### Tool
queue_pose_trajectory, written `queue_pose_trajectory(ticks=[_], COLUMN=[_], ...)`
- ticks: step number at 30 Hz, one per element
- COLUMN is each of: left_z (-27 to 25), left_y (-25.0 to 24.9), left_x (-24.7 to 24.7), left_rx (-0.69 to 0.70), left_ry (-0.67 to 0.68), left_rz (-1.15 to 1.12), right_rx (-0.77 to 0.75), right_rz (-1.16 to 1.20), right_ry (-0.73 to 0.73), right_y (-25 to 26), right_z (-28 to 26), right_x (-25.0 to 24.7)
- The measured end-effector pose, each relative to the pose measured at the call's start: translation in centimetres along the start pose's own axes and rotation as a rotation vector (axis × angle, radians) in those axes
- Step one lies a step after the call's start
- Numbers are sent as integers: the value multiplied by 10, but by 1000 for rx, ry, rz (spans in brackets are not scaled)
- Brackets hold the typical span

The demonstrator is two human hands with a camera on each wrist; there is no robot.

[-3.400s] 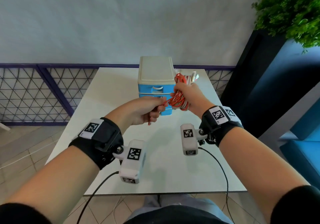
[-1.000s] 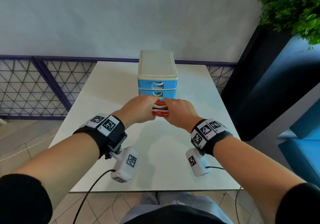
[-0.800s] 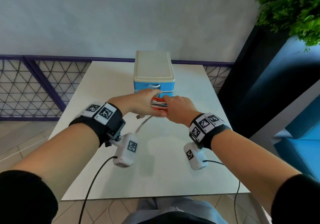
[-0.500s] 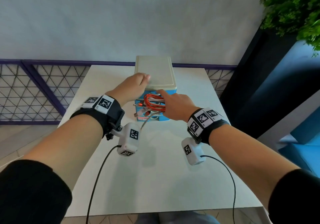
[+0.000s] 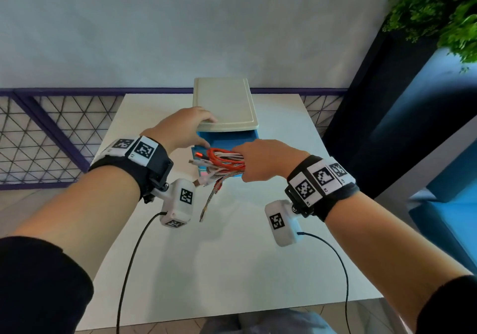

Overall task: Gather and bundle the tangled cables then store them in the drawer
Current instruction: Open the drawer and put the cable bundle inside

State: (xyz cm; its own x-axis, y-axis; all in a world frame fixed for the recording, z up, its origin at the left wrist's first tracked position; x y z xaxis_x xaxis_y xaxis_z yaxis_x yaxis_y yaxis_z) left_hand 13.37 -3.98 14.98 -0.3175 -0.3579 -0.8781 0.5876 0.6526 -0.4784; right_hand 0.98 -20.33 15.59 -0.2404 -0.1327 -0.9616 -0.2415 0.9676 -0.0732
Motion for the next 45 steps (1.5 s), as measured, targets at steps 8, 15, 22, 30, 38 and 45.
queue_pose_trajectory(ticks=[8, 15, 22, 30, 38, 45], left_z=[-2, -11, -8, -17, -10, -15], left_y=[8, 8, 9, -10, -4, 0], left_x=[4, 8, -4, -8, 2, 16], left_rx=[10, -81, -69, 2, -52, 64], left_ry=[269, 267, 109, 208, 138, 137], left_rz=[-108, -116, -294, -297, -120, -5], right_rx=[127, 477, 439, 396, 387, 397], right_rz=[338, -27, -394, -463, -458, -371], right_ry=[-24, -191, 5, 89, 149, 166], right_y=[-22, -11, 11, 19, 30, 33], right_z=[-37, -14, 2, 32, 44, 54], right_x=[-53, -29, -17, -28, -23, -16])
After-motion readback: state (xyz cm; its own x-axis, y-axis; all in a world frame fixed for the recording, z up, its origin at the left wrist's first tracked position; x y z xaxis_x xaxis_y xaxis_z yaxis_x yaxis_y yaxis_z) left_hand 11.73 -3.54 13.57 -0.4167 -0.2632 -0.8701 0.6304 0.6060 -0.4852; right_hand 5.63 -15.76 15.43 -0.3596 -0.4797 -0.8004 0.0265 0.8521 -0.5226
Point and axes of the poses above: each hand's wrist, its own z-axis towards the middle knuckle, its own x-axis out of the palm, y = z × x, the point moved 1 cm from there along z, towards the middle knuckle, and after that the axes turned 11 degrees about -z, right-handed, at the moved point
